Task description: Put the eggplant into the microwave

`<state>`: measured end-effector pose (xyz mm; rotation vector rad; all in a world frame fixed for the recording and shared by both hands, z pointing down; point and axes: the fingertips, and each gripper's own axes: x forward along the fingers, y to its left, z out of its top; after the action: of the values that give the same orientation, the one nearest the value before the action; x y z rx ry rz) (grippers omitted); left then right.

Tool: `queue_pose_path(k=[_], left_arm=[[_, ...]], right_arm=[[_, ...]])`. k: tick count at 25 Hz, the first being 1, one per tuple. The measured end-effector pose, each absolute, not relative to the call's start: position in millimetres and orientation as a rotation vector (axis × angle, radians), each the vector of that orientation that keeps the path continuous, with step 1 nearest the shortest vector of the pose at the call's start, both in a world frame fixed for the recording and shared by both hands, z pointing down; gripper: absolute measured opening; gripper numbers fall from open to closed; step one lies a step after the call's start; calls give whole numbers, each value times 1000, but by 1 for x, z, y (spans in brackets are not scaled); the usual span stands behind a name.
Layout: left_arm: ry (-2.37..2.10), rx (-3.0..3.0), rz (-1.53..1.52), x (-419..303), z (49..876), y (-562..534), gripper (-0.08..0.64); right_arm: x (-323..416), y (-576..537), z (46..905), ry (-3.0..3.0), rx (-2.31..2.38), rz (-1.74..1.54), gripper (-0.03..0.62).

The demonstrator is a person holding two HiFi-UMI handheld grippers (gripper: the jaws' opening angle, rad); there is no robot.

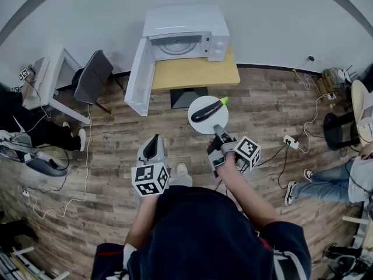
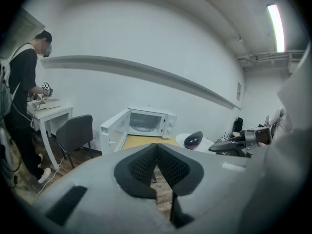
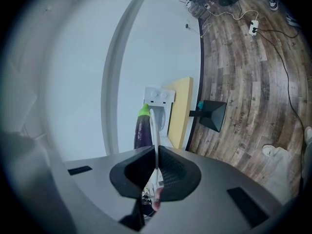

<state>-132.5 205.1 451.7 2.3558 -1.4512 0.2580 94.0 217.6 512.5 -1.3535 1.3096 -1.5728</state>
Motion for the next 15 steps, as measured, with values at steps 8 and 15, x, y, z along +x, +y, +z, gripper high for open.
queue_pose_path(k=[8, 15], left_arm=[[-1409, 2400, 270, -144, 447, 147, 17], [-1352, 2456, 295, -143, 444, 105, 17]], right_arm=[[78, 165, 511, 1298, -1351, -1542, 21], [71, 123, 510, 1283, -1363, -1519, 21]])
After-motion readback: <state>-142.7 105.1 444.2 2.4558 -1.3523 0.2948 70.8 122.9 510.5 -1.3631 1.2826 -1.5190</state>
